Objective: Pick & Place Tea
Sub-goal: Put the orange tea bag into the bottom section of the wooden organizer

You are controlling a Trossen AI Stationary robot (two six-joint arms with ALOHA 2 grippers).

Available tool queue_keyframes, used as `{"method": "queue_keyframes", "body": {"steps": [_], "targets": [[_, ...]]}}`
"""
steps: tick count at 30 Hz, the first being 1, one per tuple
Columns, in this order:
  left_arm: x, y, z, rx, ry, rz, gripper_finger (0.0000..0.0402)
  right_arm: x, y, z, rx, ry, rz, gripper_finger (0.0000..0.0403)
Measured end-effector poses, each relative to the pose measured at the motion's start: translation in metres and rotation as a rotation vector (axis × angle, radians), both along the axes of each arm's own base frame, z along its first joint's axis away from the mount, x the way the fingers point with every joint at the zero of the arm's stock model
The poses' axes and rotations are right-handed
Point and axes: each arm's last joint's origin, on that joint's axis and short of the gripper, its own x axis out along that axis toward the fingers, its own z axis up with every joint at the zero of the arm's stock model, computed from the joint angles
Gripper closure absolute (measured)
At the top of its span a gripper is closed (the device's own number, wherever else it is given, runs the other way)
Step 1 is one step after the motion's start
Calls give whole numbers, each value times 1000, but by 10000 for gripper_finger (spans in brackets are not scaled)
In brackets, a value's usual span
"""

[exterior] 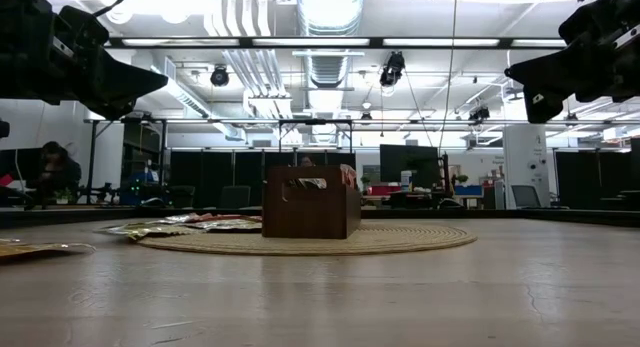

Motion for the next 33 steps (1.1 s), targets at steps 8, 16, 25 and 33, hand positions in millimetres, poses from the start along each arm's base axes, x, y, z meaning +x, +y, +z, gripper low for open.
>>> {"method": "queue_keyframes", "body": {"steps": [8,16,25,33], "targets": [[0,0,4,15,-43,10,402,0,0,0,2,0,0,394],[-4,0,27,-324,-328,-48,402,0,0,0,2,0,0,394],[-15,-1,58,-576,-607,-151,393,0,0,0,3,0,0,394],[-16,-1,98,-542,-588,-109,300,0,0,0,1,0,0,394]]}}
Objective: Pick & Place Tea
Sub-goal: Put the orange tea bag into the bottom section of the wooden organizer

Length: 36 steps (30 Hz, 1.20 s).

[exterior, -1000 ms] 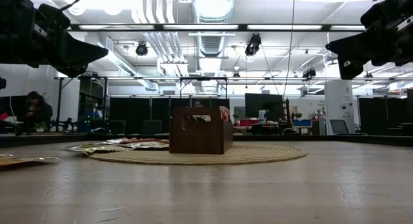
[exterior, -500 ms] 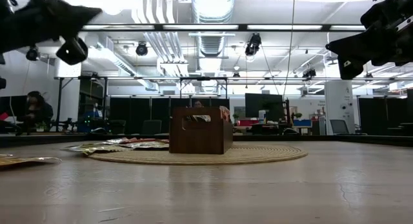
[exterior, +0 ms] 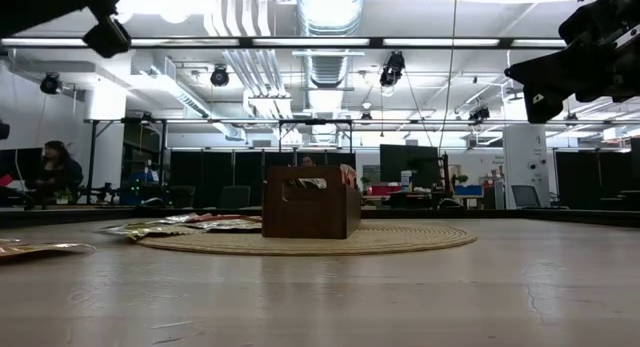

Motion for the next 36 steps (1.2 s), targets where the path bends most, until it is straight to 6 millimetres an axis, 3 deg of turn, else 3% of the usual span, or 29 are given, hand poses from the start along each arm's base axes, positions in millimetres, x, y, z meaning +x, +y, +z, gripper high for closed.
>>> {"method": "queue_keyframes", "body": {"steps": [6,11,18,21,26,31,36], "targets": [[12,1,32,29,46,-1,230,0,0,0,2,0,0,394],[27,0,71,152,113,-76,220,0,0,0,2,1,0,394],[45,0,112,248,561,-151,221,0,0,0,-1,1,0,394],[45,0,122,260,716,-168,221,0,0,0,1,1,0,394],[47,0,136,286,785,-168,221,0,0,0,1,1,0,394],[50,1,140,313,793,-163,221,0,0,0,0,1,0,394],[50,1,130,324,896,-173,221,0,0,0,0,0,0,394]]}}
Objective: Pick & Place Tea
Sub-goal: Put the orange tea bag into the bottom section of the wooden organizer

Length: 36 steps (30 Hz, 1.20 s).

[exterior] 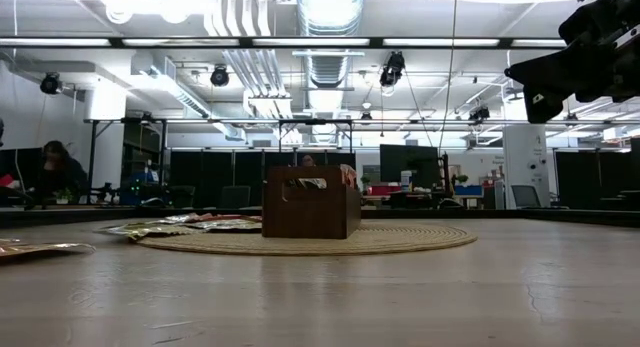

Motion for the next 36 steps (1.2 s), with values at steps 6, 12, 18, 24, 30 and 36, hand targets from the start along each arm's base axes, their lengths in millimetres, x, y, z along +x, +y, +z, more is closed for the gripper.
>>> {"method": "queue_keyframes", "body": {"steps": [6,12,18,24,30,36], "targets": [[0,1,-22,-5,246,21,221,0,0,0,1,0,0,394],[1,0,-37,21,425,-19,221,0,0,0,2,0,0,394],[9,-4,-44,42,488,-74,221,0,0,0,0,0,0,394],[14,-17,-49,37,545,-148,221,0,0,0,0,0,0,394],[15,-35,-59,-69,696,-153,221,0,0,0,2,0,0,394],[17,-48,-66,-114,776,-153,221,0,0,0,1,0,0,394]]}}
